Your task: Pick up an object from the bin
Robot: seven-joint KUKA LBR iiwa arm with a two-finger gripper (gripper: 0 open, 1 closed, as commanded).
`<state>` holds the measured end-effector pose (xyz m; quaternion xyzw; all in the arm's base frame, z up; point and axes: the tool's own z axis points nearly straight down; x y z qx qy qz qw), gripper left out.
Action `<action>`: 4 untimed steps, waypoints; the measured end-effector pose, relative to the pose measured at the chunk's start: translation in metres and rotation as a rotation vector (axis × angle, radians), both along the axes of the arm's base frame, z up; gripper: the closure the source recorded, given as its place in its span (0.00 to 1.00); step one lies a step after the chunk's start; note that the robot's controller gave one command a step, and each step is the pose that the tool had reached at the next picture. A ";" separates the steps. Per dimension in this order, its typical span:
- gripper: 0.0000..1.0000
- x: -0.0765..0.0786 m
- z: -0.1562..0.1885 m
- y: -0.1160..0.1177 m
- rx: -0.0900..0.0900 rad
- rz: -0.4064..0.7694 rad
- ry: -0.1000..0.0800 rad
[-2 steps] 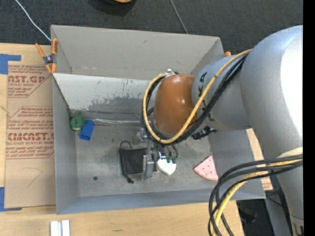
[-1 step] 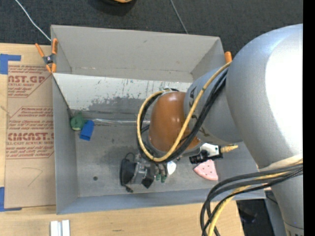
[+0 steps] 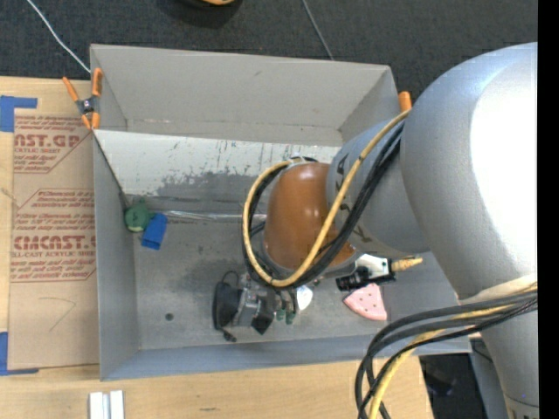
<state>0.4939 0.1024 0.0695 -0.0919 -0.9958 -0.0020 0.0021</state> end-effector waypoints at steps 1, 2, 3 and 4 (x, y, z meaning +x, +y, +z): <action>1.00 0.007 0.000 -0.018 0.000 0.035 -0.001; 1.00 0.017 0.000 -0.023 0.000 0.039 -0.001; 1.00 0.006 0.000 -0.016 0.000 0.045 0.000; 1.00 0.018 0.180 0.004 0.001 0.031 -0.003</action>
Offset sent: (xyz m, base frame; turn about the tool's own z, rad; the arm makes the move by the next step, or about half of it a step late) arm 0.0165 -0.0241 0.0005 -0.0384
